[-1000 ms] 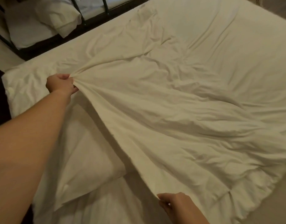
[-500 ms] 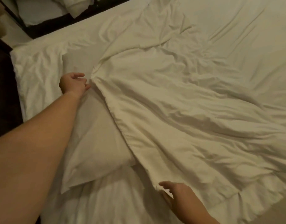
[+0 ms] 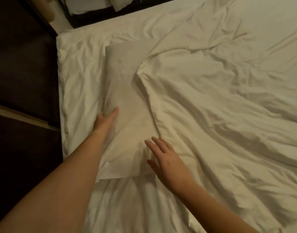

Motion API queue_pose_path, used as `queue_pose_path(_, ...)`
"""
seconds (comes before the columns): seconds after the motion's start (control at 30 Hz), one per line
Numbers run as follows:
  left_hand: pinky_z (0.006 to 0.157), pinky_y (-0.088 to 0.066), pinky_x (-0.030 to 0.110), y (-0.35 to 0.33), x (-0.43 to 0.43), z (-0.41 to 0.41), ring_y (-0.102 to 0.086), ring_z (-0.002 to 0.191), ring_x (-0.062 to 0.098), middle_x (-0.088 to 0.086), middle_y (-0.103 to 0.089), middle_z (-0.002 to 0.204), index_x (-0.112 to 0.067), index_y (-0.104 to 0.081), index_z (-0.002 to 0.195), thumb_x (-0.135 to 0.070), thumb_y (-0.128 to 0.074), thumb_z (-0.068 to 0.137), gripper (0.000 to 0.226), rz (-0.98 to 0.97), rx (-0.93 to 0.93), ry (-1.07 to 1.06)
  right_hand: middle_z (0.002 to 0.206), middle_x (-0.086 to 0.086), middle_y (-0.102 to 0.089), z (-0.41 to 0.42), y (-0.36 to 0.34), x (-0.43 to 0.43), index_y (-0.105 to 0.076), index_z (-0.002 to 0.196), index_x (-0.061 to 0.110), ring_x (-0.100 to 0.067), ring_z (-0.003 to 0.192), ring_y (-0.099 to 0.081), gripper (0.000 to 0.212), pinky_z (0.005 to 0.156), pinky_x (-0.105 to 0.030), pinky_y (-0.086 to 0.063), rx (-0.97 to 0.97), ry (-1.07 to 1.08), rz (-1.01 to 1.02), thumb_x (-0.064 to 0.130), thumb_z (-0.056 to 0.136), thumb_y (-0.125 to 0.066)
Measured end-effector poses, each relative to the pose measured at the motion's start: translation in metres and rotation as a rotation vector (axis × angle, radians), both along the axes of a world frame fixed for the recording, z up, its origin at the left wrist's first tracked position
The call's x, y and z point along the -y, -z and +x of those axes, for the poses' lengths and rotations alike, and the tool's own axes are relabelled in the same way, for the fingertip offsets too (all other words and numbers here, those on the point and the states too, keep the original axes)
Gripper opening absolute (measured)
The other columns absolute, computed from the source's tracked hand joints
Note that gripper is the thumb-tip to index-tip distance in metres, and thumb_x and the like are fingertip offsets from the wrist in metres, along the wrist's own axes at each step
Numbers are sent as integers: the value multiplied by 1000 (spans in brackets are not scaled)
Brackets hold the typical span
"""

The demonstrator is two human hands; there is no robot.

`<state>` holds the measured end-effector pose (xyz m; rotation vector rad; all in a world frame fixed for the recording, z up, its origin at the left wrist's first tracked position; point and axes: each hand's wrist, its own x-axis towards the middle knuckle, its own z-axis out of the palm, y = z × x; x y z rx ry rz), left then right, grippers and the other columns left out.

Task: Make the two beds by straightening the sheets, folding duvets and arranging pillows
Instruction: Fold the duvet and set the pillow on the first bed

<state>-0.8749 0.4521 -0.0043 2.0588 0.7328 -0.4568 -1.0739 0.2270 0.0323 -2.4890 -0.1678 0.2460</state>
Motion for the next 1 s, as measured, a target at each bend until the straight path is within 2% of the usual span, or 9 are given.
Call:
queue_pose_path(0.1, 119, -39, 42, 10, -7, -9, -52, 139, 29, 10, -53, 153, -10, -48, 151, -96, -67, 43, 139, -68, -38, -13, 163, -5, -27, 5, 17, -15, -25, 157, 25, -27, 150, -24, 72, 123, -39, -21, -18, -89, -77, 35, 95, -62)
queue_pose_path(0.2, 119, -39, 41, 16, -10, -13, -52, 139, 29, 10, -52, 154, -9, -45, 153, -81, -74, 64, 119, -114, -26, -15, 166, -5, -17, 4, 29, -20, -15, 159, 25, -30, 152, -17, 84, 124, -42, -19, -34, -91, -183, 44, 92, -62)
queue_pose_path(0.33, 119, -39, 41, 24, -10, -12, -52, 139, 28, 9, -51, 154, -10, -45, 153, -84, -75, 57, 126, -135, -9, -18, 168, -6, -6, 2, 32, -21, -5, 160, 27, -30, 154, -6, 92, 124, -43, -18, -25, -22, -241, 50, 91, -61)
queue_pose_path(0.4, 115, -43, 39, 28, -9, -13, -58, 131, 28, 7, -59, 146, -10, -53, 147, -79, -79, 61, 114, -133, 24, -28, 168, -7, -2, 3, 32, -22, -1, 160, 27, -30, 154, -5, 95, 124, -43, -18, -43, 9, -259, 49, 91, -62)
queue_pose_path(0.5, 107, -50, 38, 27, -7, -14, -65, 119, 28, 7, -69, 131, -10, -65, 134, -75, -83, 60, 101, -91, 67, -35, 168, -9, -4, 4, 36, -24, -1, 160, 26, -32, 153, -10, 97, 122, -44, -23, -64, 43, -278, 49, 89, -64)
queue_pose_path(0.7, 98, -55, 38, 5, -5, -17, -70, 107, 26, 9, -75, 115, -10, -73, 120, -42, -88, 77, 56, -13, 216, -5, 167, -14, -7, 1, 30, -29, -2, 159, 20, -35, 153, -13, 102, 124, -45, -18, -100, 16, -308, 55, 87, -65)
queue_pose_path(0.8, 91, -58, 40, -16, -12, -22, -72, 97, 25, 7, -77, 103, -11, -76, 109, -36, -88, 80, 40, 24, 243, 28, 165, -10, -19, 2, 17, -26, -14, 159, 20, -29, 151, -18, 88, 124, -36, -12, -46, 38, -240, 63, 92, -51)
queue_pose_path(0.9, 87, -57, 38, -37, -26, -34, -73, 94, 22, 4, -78, 98, -10, -78, 106, -34, -86, 81, 36, 46, 300, 69, 162, -2, -28, 2, 4, -19, -23, 157, 19, -19, 149, -23, 78, 122, -25, -9, 19, 83, -173, 61, 95, -46)
queue_pose_path(1.0, 90, -58, 37, -45, -50, -55, -73, 93, 20, 0, -78, 97, -15, -78, 105, -35, -87, 80, 33, 29, 281, 31, 164, -1, -23, -7, 2, -21, -21, 158, 19, -18, 151, -17, 76, 124, -27, -9, 32, 94, -157, 60, 98, -42)
